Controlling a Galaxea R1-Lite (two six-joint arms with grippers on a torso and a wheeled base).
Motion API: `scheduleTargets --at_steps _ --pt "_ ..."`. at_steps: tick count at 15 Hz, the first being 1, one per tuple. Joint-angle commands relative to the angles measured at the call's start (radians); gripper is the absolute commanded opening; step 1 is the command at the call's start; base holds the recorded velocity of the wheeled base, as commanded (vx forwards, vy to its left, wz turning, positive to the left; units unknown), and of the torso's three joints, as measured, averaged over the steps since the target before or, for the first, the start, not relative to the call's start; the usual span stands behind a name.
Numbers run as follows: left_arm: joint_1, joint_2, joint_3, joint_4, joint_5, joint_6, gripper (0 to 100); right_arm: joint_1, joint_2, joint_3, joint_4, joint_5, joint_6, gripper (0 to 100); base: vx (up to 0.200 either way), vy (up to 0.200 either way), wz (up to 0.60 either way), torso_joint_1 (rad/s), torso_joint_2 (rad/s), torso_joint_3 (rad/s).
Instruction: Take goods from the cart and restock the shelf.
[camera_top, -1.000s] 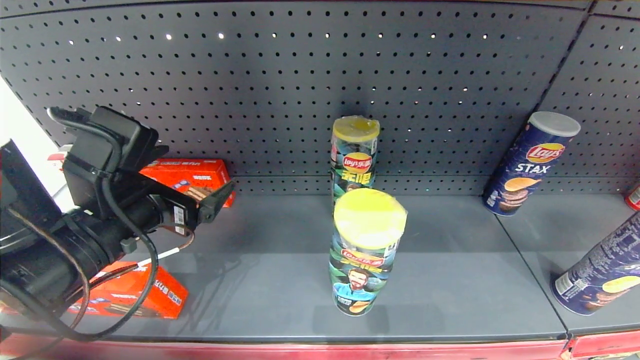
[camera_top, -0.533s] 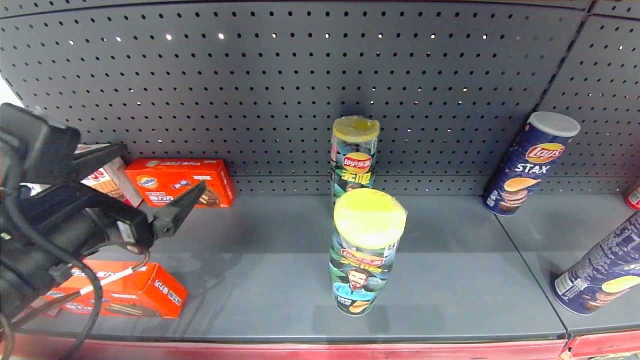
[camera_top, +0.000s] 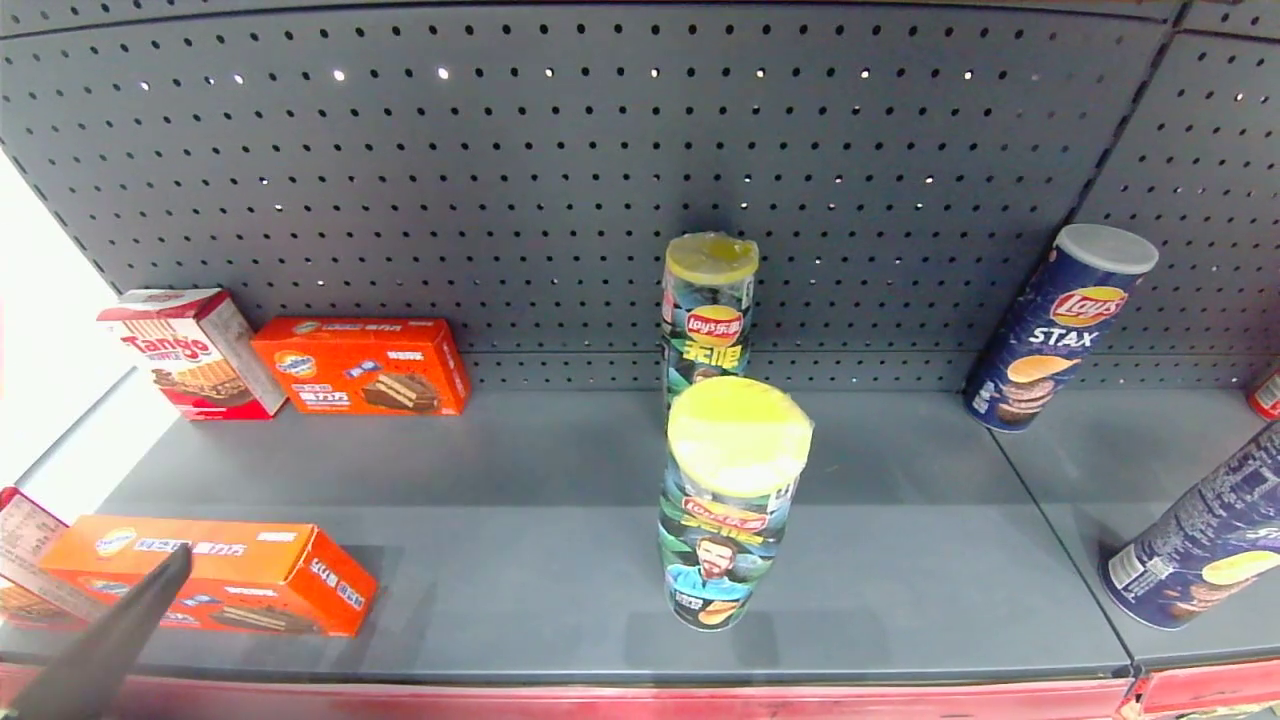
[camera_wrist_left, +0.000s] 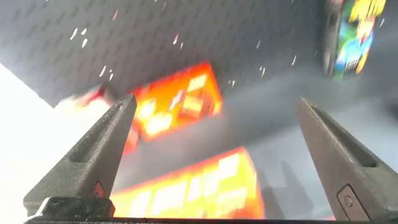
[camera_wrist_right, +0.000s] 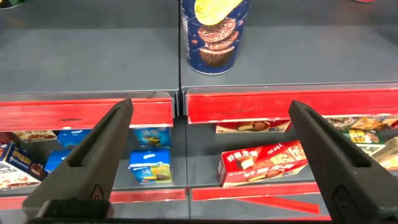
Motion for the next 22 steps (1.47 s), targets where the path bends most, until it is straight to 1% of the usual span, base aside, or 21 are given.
scheduleTargets --at_steps 1,2,3,4,5,6,7,8,9,10,12,13,14,15,16,17,19,22 --pt "0.259 -0.393 0.204 0.158 -0.078 -0.09 100 0.0 0.002 0.0 0.0 0.0 -0.001 100 0.0 0.0 0.0 0.0 0.0 0.0" --pt "0.324 -0.416 0.217 0.184 -0.179 -0.117 100 0.0 0.002 0.0 0.0 0.0 -0.001 100 0.0 0.0 0.0 0.0 0.0 0.0" --pt "0.384 -0.463 0.217 0.287 -0.283 -0.133 100 0.0 0.002 0.0 0.0 0.0 -0.001 100 0.0 0.0 0.0 0.0 0.0 0.0" --pt "0.433 -0.503 0.217 0.406 -0.325 -0.139 100 0.0 0.002 0.0 0.0 0.0 -0.001 100 0.0 0.0 0.0 0.0 0.0 0.0" --pt "0.471 -0.554 0.214 0.545 -0.334 -0.143 100 0.0 0.002 0.0 0.0 0.0 -0.001 100 0.0 0.0 0.0 0.0 0.0 0.0" --pt "0.463 -0.591 0.216 0.525 -0.328 -0.151 100 0.0 0.002 0.0 0.0 0.0 -0.001 100 0.0 0.0 0.0 0.0 0.0 0.0" --pt "0.436 -0.597 0.217 0.514 -0.314 -0.157 100 0.0 0.002 0.0 0.0 0.0 -0.001 100 0.0 0.0 0.0 0.0 0.0 0.0" --pt "0.4 -0.618 0.217 0.531 -0.242 -0.202 100 0.0 0.002 0.0 0.0 0.0 -0.001 100 0.0 0.0 0.0 0.0 0.0 0.0" --pt "0.411 -0.652 0.217 0.549 -0.231 -0.251 100 0.0 0.002 0.0 0.0 0.0 -0.001 100 0.0 0.0 0.0 0.0 0.0 0.0" --pt "0.411 -0.652 0.216 0.6 -0.237 -0.261 100 0.0 0.002 0.0 0.0 0.0 -0.001 100 0.0 0.0 0.0 0.0 0.0 0.0" --pt "0.41 -0.652 0.217 0.589 -0.239 -0.266 100 0.0 0.002 0.0 0.0 0.0 -0.001 100 0.0 0.0 0.0 0.0 0.0 0.0" --pt "0.411 -0.652 0.217 0.589 -0.236 -0.277 100 0.0 0.002 0.0 0.0 0.0 -0.001 100 0.0 0.0 0.0 0.0 0.0 0.0" --pt "0.411 -0.652 0.217 0.589 -0.246 -0.306 100 0.0 0.002 0.0 0.0 0.0 -0.001 100 0.0 0.0 0.0 0.0 0.0 0.0" --pt "0.41 -0.652 0.217 0.587 -0.254 -0.312 100 0.0 0.002 0.0 0.0 0.0 -0.001 100 0.0 0.0 0.0 0.0 0.0 0.0" --pt "0.411 -0.652 0.217 0.587 -0.231 -0.306 100 0.0 0.002 0.0 0.0 0.0 -0.001 100 0.0 0.0 0.0 0.0 0.0 0.0" --pt "0.413 -0.652 0.217 0.586 -0.174 -0.321 100 0.0 0.002 0.0 0.0 0.0 -0.001 100 0.0 0.0 0.0 0.0 0.0 0.0" --pt "0.411 -0.652 0.217 0.586 -0.179 -0.312 100 0.0 0.002 0.0 0.0 0.0 -0.001 100 0.0 0.0 0.0 0.0 0.0 0.0" --pt "0.411 -0.652 0.217 0.587 -0.19 -0.32 100 0.0 0.002 0.0 0.0 0.0 -0.001 100 0.0 0.0 0.0 0.0 0.0 0.0"
